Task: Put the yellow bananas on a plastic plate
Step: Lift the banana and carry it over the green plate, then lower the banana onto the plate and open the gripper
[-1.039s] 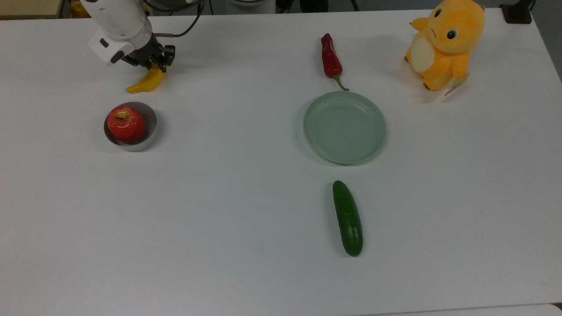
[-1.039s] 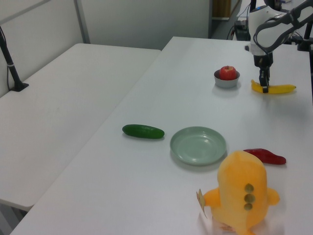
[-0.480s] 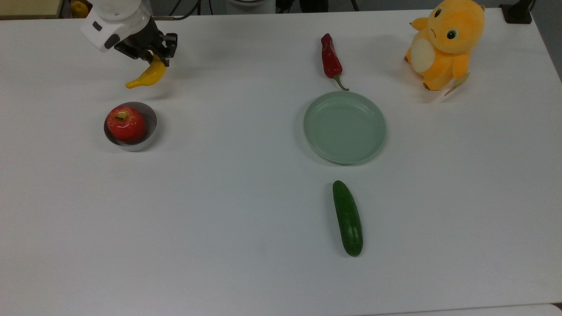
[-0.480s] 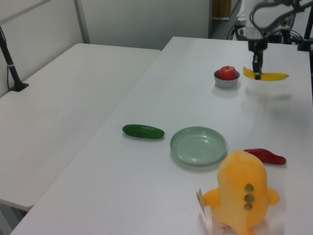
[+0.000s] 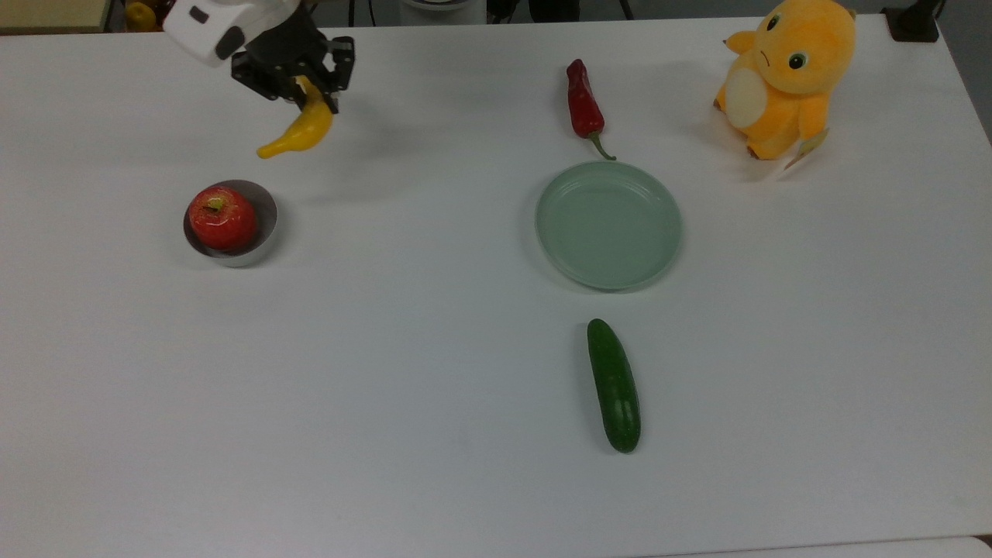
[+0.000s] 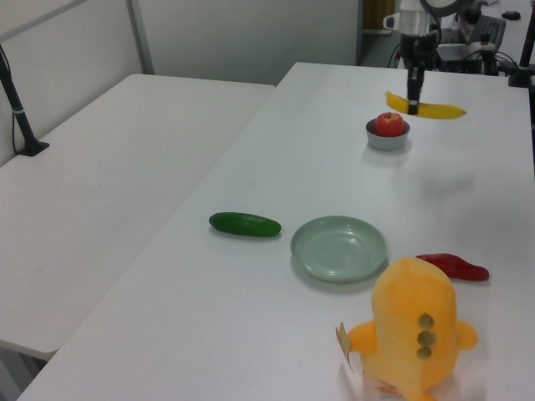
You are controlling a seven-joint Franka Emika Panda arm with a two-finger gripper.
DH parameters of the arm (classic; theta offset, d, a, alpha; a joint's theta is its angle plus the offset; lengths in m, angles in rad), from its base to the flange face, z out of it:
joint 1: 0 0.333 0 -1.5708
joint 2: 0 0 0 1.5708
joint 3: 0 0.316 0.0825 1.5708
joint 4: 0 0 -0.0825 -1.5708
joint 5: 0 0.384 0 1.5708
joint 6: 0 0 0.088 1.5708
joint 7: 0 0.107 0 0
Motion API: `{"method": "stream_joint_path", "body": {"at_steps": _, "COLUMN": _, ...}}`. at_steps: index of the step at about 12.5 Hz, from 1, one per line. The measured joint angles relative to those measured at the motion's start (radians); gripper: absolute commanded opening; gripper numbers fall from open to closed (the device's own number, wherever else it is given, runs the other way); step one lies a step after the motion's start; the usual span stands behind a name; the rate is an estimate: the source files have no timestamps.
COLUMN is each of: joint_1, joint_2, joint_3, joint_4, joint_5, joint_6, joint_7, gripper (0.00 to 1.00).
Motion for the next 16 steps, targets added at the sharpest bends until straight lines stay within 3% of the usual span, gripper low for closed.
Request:
{"method": "stream_joint_path", "body": {"at_steps": 2, "joint_1": 0.043, "joint_2": 0.002, "joint_3": 0.021, "joint_4": 0.037, "joint_5": 0.002, "joint_6": 0.0, "joint_7": 0.049, "gripper": 0.07}}
{"method": "stream_joint_path", "body": {"at_steps": 8, "joint_1": 0.086, "joint_2": 0.075, "joint_3": 0.206, "joint_4": 0.114, "joint_5": 0.043, "joint_6": 0.064, "joint_7": 0.201, "gripper": 0.07}}
{"method": "stream_joint_path", "body": {"at_steps": 16, "joint_1": 0.212, "joint_2": 0.23, "joint_3": 0.286, "joint_4": 0.153, "joint_5": 0.043, "joint_6": 0.268, "joint_7": 0.401, "gripper": 0.1}}
